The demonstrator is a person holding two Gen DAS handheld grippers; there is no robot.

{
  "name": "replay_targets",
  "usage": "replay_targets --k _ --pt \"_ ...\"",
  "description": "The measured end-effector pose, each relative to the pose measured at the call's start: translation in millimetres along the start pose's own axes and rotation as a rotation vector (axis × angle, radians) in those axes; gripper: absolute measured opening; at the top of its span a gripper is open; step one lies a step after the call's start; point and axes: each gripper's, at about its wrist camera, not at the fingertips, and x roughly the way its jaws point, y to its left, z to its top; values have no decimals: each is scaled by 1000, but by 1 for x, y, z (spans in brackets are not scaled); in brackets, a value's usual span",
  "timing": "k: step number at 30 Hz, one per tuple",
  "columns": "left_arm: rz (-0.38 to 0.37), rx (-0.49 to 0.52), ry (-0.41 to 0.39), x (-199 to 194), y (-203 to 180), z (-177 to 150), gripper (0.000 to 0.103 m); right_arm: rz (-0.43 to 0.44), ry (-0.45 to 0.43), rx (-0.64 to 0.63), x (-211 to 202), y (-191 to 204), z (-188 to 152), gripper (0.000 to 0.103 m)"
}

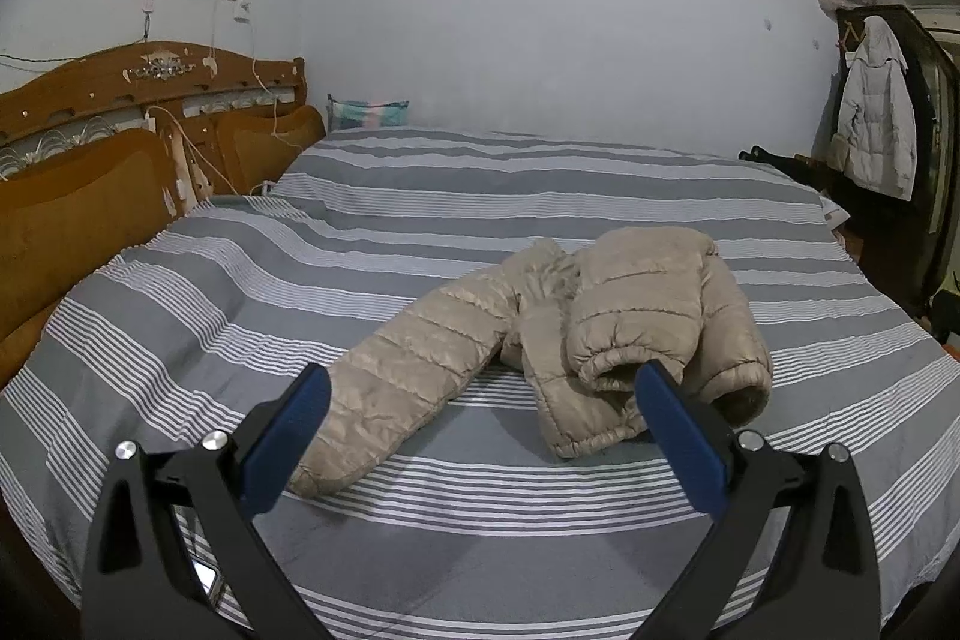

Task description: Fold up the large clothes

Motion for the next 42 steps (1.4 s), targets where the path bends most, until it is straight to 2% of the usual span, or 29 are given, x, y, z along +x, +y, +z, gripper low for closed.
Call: replay_targets --k 21,42 --pt "-11 10 27 26 -2 -5 101 30 39 -18 33 6 -1 100" --pt "-17 16 57 72 0 -17 101 74 87 -34 97 26 -9 100"
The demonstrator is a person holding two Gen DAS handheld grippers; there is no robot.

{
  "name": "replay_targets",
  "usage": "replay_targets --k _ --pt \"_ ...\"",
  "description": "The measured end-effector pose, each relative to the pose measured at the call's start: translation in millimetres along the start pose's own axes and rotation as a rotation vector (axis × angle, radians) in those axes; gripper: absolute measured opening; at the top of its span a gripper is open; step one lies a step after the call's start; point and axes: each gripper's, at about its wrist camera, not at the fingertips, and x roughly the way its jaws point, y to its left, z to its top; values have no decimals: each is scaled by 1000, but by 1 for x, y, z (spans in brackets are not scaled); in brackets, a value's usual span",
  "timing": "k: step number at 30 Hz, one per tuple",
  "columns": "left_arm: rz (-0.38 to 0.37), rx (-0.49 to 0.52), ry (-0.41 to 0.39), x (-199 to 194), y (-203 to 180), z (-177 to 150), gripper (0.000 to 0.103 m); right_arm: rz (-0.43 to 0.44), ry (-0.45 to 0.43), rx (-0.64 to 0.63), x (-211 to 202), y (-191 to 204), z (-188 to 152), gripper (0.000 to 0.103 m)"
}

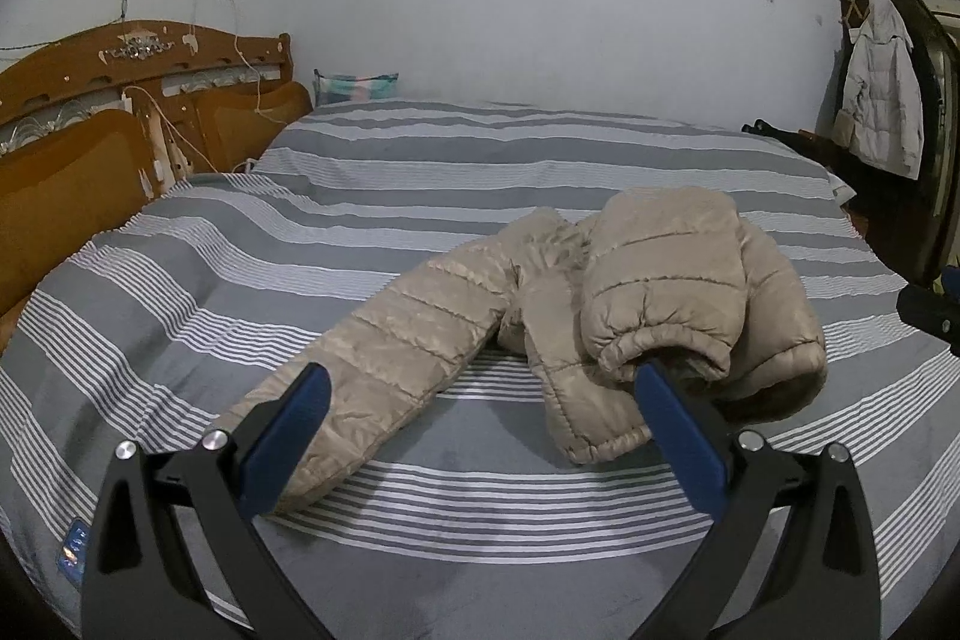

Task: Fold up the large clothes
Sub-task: 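Lower both grippers and grasp the jacket's bunched body and hood, then lift and shake the jacket open with both grippers, then release it flat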

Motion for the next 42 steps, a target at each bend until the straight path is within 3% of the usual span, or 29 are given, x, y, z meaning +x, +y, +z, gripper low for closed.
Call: replay_targets --k 9,15,18,21,23,24,34,36,37,38,40,42 --pt "-4 18 1 24 -1 -3 101 11 24 8 32 6 -5 100" --pt "-22 18 28 53 -3 -11 101 19 55 3 77 15 -9 98" --pt "-38 28 50 70 -10 -17 101 14 83 -4 101 15 -9 90" --pt "-60 35 69 88 -16 -22 101 41 91 -8 115 12 -7 73" --pt "-76 36 81 98 -21 -24 101 35 86 -28 120 10 -4 40" --pt "-79 38 89 105 -24 -26 101 23 78 -22 122 6 -3 31" --pt "-144 27 182 168 -55 -44 101 -92 68 118 133 -87 -2 19" --pt "-167 28 191 179 -63 -46 89 -93 76 134 136 -100 -3 19" --pt "-191 24 205 184 -65 -46 52 -90 77 134 139 -105 -3 19" --pt "-242 9 237 191 -66 -46 35 -82 80 143 141 -112 -3 19" --pt "-266 -24 249 198 -62 -40 23 -85 77 162 140 -124 -4 18" --pt "-283 12 234 191 -58 -27 21 -89 70 206 135 -145 0 17"
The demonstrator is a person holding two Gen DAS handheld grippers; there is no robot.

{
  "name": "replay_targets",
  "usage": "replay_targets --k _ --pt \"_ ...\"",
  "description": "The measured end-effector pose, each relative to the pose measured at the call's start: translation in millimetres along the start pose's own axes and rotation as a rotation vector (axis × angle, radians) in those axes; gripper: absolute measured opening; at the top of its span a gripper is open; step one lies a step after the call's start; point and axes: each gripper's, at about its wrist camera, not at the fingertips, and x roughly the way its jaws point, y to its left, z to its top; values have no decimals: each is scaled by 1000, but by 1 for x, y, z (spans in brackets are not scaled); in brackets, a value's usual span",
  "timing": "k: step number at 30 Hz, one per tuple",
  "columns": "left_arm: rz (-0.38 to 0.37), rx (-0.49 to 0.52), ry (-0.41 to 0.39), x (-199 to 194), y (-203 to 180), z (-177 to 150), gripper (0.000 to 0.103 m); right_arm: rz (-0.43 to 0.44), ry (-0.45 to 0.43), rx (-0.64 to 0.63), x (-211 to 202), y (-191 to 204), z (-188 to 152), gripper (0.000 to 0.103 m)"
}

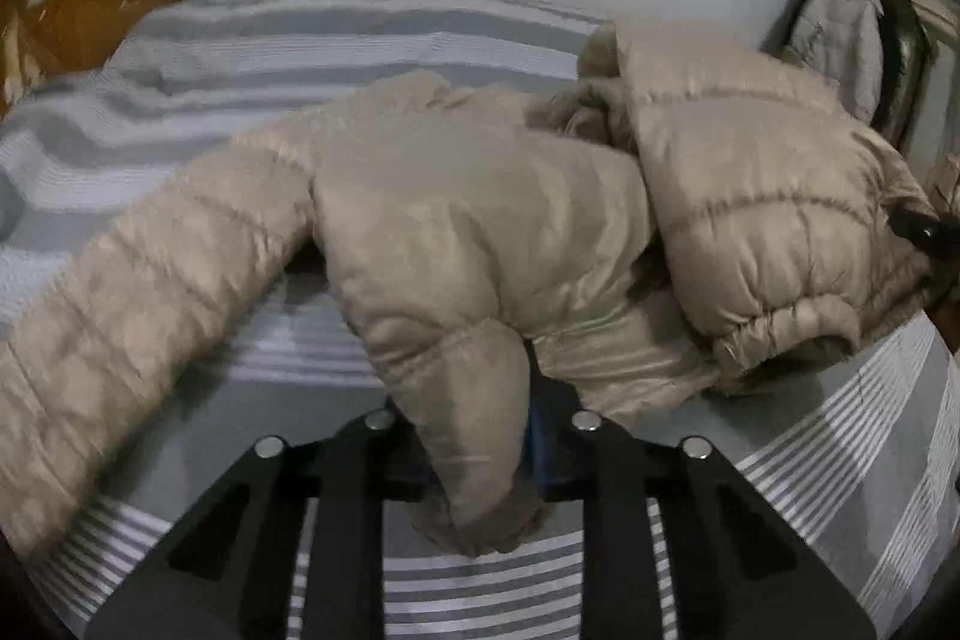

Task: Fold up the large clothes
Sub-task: 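Lift and shake the jacket open with both grippers, then release it flat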

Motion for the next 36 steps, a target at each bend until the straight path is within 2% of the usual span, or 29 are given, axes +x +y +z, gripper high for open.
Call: replay_targets --k 4,6,9,10,11,12,13,14,16,17,18,19,20,23,25,28,30,31,32,34,35,36 --pt "1 36 -49 -49 11 22 18 0 20 113 -11 -49 11 16" --pt "14 41 -70 -81 22 29 19 -19 22 114 -24 -63 9 15" --pt "41 81 -58 -106 27 16 20 -75 49 102 -34 -81 -9 14" --pt "51 118 -45 -108 27 6 22 -102 68 90 -33 -87 -19 9" --pt "56 141 -34 -104 28 0 27 -150 104 70 -30 -93 -33 0" --pt "53 135 -21 -105 32 -15 29 -168 121 69 -27 -98 -44 0" --pt "47 111 -6 -104 38 -26 38 -171 150 83 -26 -105 -55 1" --pt "56 104 5 -102 41 -32 53 -185 172 83 -27 -107 -64 5" --pt "106 104 -43 -119 42 -42 71 -207 143 63 -42 -101 -72 48" --pt "110 86 -72 -130 45 -44 78 -197 103 60 -54 -95 -74 86" --pt "119 72 -90 -136 46 -44 82 -186 72 65 -63 -88 -73 100" --pt "132 60 -111 -143 49 -44 88 -159 47 71 -71 -78 -72 100" --pt "153 51 -130 -148 51 -41 90 -108 39 62 -77 -61 -71 100" --pt "207 48 -159 -159 48 -43 91 -5 19 28 -81 -11 -68 100" --pt "238 23 -159 -157 56 -37 91 82 24 -39 -74 35 -75 100" --pt "243 -14 -165 -162 62 -35 91 120 50 -136 -49 81 -86 100" --pt "241 -13 -161 -162 63 -34 91 97 84 -178 -27 94 -95 100" --pt "241 -7 -162 -161 62 -34 91 74 115 -201 -14 95 -99 96" --pt "240 -2 -164 -160 62 -33 91 47 143 -205 -1 94 -100 70" --pt "240 10 -163 -156 62 -32 91 48 129 -186 3 86 -90 51" --pt "244 16 -167 -154 62 -31 91 30 102 -187 2 78 -77 30" --pt "250 28 -166 -151 62 -28 91 18 83 -182 1 76 -66 26"
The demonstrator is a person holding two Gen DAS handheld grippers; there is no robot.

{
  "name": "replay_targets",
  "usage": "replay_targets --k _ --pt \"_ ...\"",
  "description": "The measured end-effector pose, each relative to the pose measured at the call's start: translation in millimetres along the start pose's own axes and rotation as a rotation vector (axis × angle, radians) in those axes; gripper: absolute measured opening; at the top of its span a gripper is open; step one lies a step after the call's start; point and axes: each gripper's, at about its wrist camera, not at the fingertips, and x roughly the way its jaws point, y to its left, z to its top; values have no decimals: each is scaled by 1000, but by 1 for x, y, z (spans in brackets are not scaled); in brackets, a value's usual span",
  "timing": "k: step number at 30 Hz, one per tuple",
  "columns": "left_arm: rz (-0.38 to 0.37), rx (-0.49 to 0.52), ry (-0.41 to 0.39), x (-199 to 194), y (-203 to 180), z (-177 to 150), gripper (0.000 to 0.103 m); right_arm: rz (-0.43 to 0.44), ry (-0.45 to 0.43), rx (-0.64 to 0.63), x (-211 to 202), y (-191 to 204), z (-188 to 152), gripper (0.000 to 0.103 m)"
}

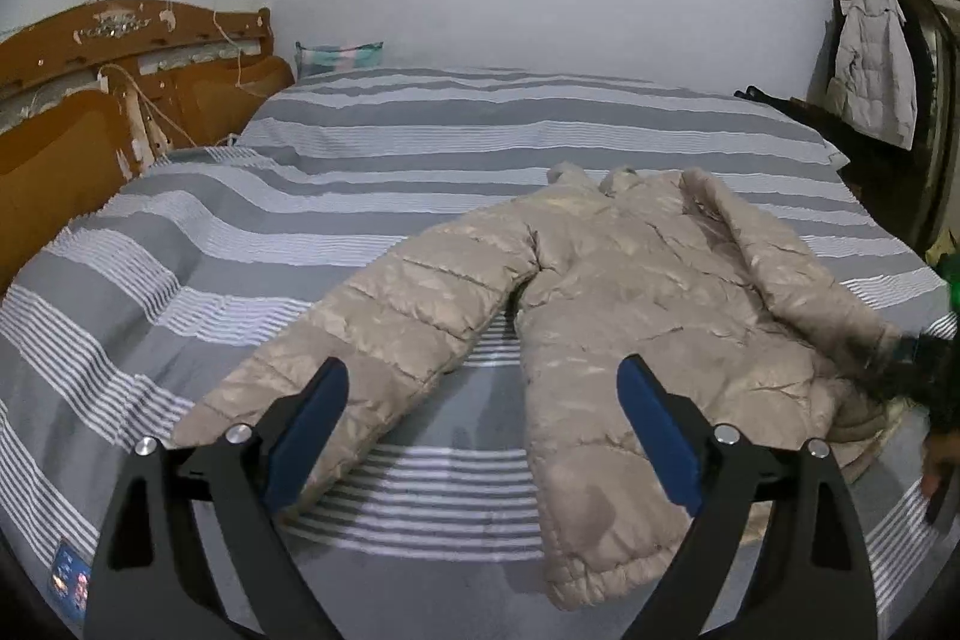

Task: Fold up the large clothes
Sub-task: 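Lift and shake the jacket open with both grippers, then release it flat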

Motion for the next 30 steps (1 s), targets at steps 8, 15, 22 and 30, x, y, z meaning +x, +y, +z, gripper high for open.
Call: replay_targets --k 8,15,22,30 --pt "47 5 -45 23 11 32 91 -549 -56 153 1 -230 85 43" --pt "0 2 -1 25 6 22 93 -424 -124 268 -40 -268 47 99" --pt "-70 36 138 40 -34 -40 96 7 100 195 -9 -137 -45 99" --pt "-81 59 197 76 -53 -55 36 14 158 231 -1 -126 -60 23"
